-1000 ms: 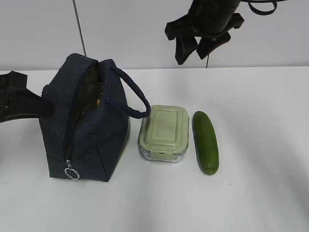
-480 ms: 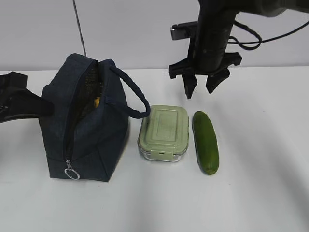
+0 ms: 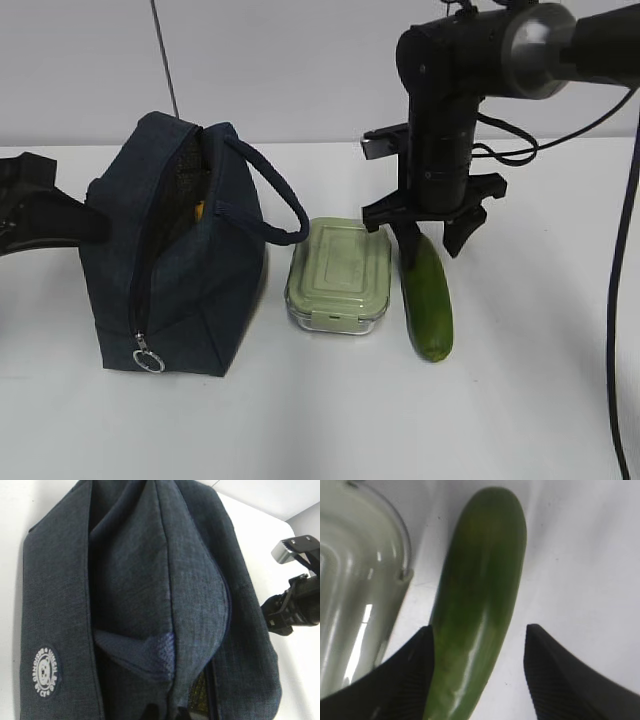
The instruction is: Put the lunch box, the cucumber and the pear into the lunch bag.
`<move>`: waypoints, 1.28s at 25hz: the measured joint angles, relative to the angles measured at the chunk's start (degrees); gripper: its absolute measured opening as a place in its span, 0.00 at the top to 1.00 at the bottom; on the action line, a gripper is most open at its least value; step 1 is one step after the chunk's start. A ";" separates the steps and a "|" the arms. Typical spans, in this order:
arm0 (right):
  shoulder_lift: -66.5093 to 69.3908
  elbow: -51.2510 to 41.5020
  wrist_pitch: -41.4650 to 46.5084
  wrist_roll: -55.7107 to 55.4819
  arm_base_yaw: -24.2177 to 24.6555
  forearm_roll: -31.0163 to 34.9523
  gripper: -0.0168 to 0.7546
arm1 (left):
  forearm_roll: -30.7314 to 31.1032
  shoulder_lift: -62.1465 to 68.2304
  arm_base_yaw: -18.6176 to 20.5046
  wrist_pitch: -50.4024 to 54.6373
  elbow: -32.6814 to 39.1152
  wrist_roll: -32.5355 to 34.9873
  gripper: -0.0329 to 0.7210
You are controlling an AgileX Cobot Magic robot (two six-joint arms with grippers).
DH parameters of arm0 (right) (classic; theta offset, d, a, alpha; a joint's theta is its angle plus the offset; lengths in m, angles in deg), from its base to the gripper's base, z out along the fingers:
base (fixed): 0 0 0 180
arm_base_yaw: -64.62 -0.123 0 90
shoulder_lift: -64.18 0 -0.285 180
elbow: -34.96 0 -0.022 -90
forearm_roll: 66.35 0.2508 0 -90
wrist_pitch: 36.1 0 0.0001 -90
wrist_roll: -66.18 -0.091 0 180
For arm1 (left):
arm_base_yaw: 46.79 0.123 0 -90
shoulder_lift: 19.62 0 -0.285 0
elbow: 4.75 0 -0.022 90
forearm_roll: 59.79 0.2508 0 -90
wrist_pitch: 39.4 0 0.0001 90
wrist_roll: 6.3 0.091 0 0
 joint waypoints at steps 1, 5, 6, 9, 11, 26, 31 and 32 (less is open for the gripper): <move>0.00 -0.47 -0.10 0.00 0.00 0.00 0.41 | 0.06 0.00 0.00 0.00 0.00 0.00 0.95; 0.00 -0.86 -0.35 -0.59 0.00 0.00 0.41 | 0.24 0.00 0.00 0.00 0.00 0.00 0.95; 0.00 -0.86 -0.35 -0.94 0.11 0.00 0.41 | 0.24 0.00 0.00 0.00 0.00 0.00 0.95; 0.09 -0.86 -0.45 -1.22 0.11 0.20 0.41 | 0.29 0.00 0.00 0.00 0.00 0.00 0.95; 0.21 -0.86 -0.45 -1.32 0.11 0.20 0.41 | 0.29 0.00 0.00 -0.04 0.00 0.00 0.95; 3.67 -0.86 -0.56 -1.32 0.22 -1.05 0.42 | 0.29 0.00 0.00 -0.25 0.00 0.00 0.95; 3.67 -0.86 -0.56 -1.32 0.92 -1.30 0.49 | 0.29 0.00 0.00 -0.25 0.00 0.00 0.95; 3.67 -0.86 -0.56 -1.32 1.19 -1.30 0.50 | 0.29 0.00 0.00 -0.25 0.00 0.00 0.95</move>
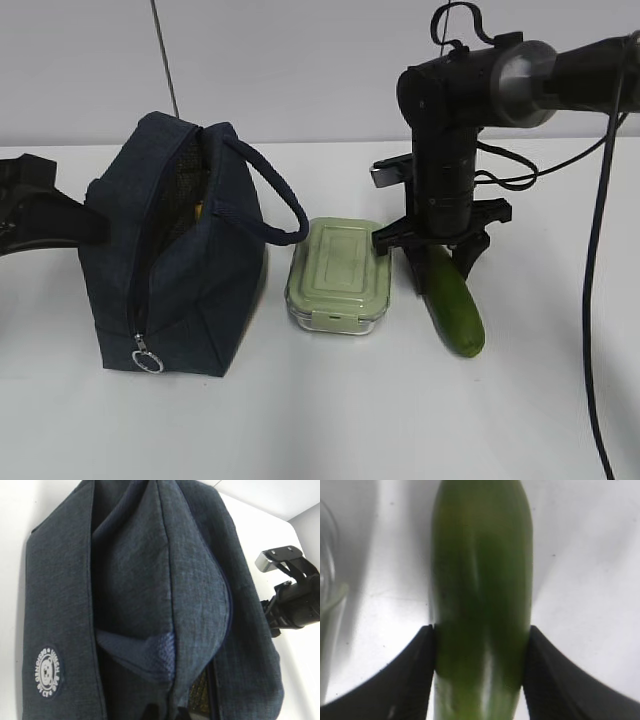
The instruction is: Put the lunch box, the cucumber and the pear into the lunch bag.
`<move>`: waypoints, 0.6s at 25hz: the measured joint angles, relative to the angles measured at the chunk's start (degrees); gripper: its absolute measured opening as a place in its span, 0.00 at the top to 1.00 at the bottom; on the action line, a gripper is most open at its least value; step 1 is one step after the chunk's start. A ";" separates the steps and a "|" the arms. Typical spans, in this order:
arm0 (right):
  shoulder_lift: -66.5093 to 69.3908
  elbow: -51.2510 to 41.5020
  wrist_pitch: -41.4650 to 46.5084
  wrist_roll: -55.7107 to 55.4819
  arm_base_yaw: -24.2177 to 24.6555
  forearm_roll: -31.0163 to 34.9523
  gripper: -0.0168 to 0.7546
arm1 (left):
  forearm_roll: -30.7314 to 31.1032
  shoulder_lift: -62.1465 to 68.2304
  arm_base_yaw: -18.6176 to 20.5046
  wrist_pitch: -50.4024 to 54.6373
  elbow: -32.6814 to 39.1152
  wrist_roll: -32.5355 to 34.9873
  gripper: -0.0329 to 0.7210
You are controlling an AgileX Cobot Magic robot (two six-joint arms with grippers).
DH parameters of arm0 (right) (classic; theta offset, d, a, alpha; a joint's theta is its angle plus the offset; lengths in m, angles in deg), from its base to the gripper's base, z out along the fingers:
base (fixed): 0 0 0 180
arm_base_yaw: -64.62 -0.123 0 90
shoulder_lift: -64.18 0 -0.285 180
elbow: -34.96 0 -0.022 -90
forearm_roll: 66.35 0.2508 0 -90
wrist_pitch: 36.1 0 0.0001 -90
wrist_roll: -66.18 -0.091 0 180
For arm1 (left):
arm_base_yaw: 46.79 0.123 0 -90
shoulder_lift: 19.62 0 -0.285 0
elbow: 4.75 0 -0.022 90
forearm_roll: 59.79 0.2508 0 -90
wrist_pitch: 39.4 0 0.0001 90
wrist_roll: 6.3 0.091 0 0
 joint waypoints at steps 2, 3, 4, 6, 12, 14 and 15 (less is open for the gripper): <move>0.00 0.00 0.00 0.00 0.22 0.00 0.51 | 0.00 0.00 0.00 0.00 0.00 0.00 0.95; 0.00 0.00 0.00 0.00 0.32 -0.08 0.51 | 0.00 0.00 0.00 0.00 0.00 0.00 0.95; 0.00 0.00 0.00 0.00 0.32 -0.08 0.51 | 0.00 0.00 0.00 0.00 0.00 0.00 0.95; 0.00 0.00 0.00 0.00 0.32 -0.12 0.51 | 0.00 0.00 0.00 -0.02 0.00 0.00 0.95; -4.38 -0.09 -0.08 0.00 0.32 -1.57 0.51 | 0.00 0.00 0.00 -0.02 0.00 0.00 0.95; -7.75 -0.09 -0.08 0.00 0.43 -1.99 0.51 | 0.00 0.00 0.00 -0.02 0.00 0.00 0.95; -9.23 -0.09 -0.08 0.00 0.43 -1.99 0.51 | 0.00 0.00 0.00 -0.02 0.00 0.00 0.95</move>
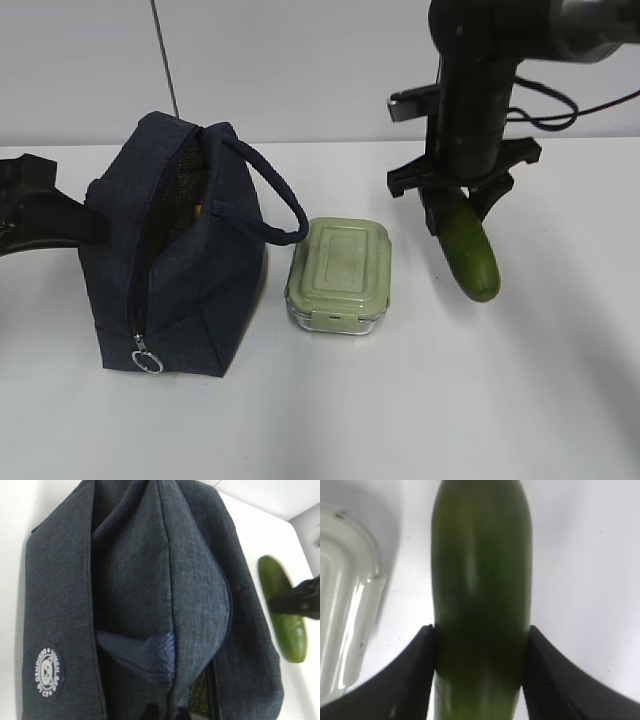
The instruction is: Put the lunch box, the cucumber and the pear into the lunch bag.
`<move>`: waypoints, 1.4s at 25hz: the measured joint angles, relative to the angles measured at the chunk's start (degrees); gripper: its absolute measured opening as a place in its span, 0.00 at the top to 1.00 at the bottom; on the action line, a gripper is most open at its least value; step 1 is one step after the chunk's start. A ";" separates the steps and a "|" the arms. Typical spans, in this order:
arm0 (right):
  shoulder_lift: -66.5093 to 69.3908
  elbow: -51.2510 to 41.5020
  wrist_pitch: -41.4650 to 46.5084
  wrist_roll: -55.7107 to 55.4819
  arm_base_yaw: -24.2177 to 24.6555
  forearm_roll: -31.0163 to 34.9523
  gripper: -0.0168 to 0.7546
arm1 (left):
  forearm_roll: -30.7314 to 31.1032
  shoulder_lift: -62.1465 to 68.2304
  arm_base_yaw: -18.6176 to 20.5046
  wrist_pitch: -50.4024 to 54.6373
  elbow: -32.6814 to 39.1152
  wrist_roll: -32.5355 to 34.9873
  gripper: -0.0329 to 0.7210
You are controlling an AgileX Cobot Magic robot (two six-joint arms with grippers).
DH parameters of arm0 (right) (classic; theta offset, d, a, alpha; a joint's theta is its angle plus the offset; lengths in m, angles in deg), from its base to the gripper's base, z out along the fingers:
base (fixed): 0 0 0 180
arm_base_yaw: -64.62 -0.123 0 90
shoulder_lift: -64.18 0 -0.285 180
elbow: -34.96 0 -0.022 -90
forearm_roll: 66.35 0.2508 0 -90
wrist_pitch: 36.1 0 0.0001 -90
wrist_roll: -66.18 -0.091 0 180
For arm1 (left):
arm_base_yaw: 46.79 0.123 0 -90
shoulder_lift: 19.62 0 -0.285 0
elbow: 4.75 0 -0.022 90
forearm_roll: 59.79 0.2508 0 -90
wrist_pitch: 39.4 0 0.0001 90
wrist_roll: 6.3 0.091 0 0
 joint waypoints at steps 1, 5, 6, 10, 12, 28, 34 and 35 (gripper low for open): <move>-1.76 0.00 0.00 0.00 0.00 0.00 0.51 | 0.00 0.00 0.00 0.00 0.00 0.00 0.95; -8.31 0.00 0.10 1.25 0.00 3.12 0.51 | 0.00 0.00 0.00 0.00 0.00 0.00 0.95; -9.69 0.00 0.10 2.03 0.00 5.13 0.51 | 0.00 0.00 0.00 0.00 0.00 0.00 0.95; -13.09 0.00 -0.87 8.39 -0.93 14.12 0.51 | 0.00 0.00 0.00 -0.04 0.00 0.00 0.95; -13.80 0.00 -2.37 11.93 -2.04 19.62 0.51 | 0.01 0.00 0.00 -0.04 0.00 0.00 0.95; -9.89 -0.27 -20.82 32.26 -6.38 62.71 0.51 | 0.06 0.52 0.00 -0.15 0.00 0.00 0.95; -4.12 -0.31 -23.76 39.04 -8.87 71.42 0.51 | -0.04 2.16 0.00 -0.15 0.00 0.00 0.95; -3.52 -0.31 -24.41 39.87 -9.50 71.85 0.51 | -0.04 2.33 0.00 -0.22 0.00 0.00 0.95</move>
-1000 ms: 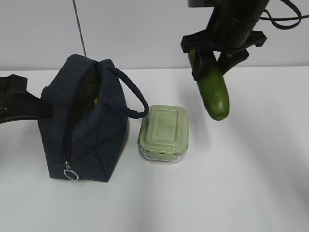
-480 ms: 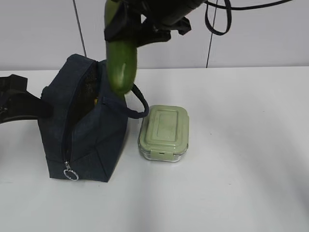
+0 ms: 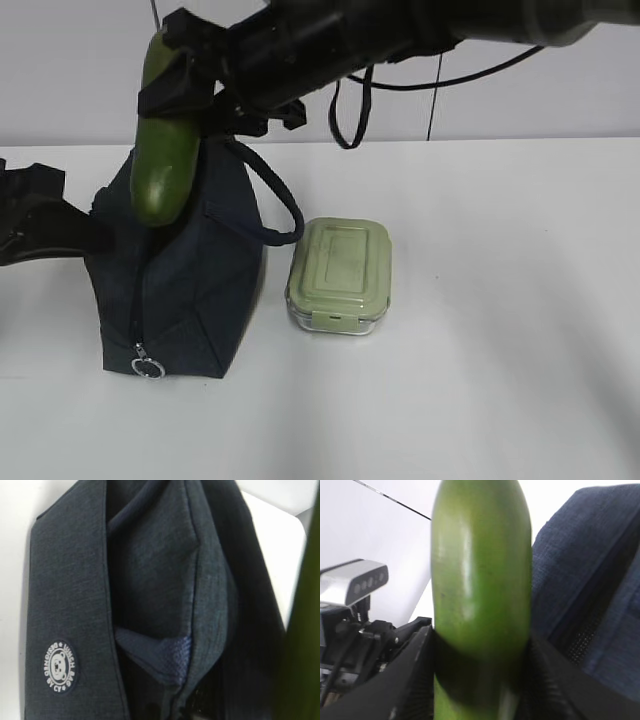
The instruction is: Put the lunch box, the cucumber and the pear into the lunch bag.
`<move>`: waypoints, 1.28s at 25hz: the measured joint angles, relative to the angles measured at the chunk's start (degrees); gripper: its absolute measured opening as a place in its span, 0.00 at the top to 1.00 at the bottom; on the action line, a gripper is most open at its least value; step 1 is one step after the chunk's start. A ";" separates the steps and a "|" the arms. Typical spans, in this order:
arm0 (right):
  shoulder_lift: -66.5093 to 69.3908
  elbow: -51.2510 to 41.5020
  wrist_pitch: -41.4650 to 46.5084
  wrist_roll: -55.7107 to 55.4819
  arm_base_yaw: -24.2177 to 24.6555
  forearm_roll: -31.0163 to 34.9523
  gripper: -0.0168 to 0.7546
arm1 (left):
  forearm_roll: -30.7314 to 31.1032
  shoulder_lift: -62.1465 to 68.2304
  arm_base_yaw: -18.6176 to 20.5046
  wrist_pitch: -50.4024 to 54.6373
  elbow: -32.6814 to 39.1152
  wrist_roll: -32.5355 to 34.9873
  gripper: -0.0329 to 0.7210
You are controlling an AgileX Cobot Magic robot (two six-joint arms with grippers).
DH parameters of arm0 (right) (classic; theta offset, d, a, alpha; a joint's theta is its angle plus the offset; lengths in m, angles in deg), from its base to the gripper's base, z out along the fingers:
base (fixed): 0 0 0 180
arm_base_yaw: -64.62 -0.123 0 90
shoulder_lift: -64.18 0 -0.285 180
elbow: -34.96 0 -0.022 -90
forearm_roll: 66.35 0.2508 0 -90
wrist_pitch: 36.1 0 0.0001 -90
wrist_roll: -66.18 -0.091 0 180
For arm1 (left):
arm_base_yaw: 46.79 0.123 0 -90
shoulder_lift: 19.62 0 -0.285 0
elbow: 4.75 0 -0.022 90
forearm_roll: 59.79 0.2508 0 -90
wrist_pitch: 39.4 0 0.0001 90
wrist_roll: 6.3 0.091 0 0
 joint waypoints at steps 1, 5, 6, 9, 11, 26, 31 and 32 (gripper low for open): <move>0.59 0.00 -0.92 1.05 -0.70 0.13 0.51 | -0.13 0.00 0.00 -0.05 0.00 0.00 0.95; 2.14 -0.10 -2.20 3.31 -2.34 0.20 0.51 | -1.20 0.00 0.00 0.29 0.00 0.00 0.95; 2.25 -0.09 -2.32 3.65 -2.47 -0.08 0.51 | -1.34 -0.14 0.00 0.54 0.00 0.00 0.95; 2.54 -0.09 -2.95 3.99 -2.46 -3.22 0.51 | -1.34 -1.48 0.00 0.77 0.00 0.00 0.95; 2.54 -0.09 -3.97 4.22 -2.46 -5.57 0.51 | -1.47 -2.95 0.00 0.70 0.00 0.00 0.95; 2.54 -0.09 -5.28 4.24 -2.46 -8.98 0.44 | -1.42 -4.95 0.00 0.59 0.04 0.00 0.95; 2.54 -0.09 -4.92 4.24 -2.46 -8.98 0.41 | -1.42 -4.95 0.00 0.59 0.04 0.00 0.95; 2.54 -0.09 -4.92 4.24 -2.46 -9.09 0.40 | -1.42 -4.95 0.00 0.59 0.04 0.00 0.95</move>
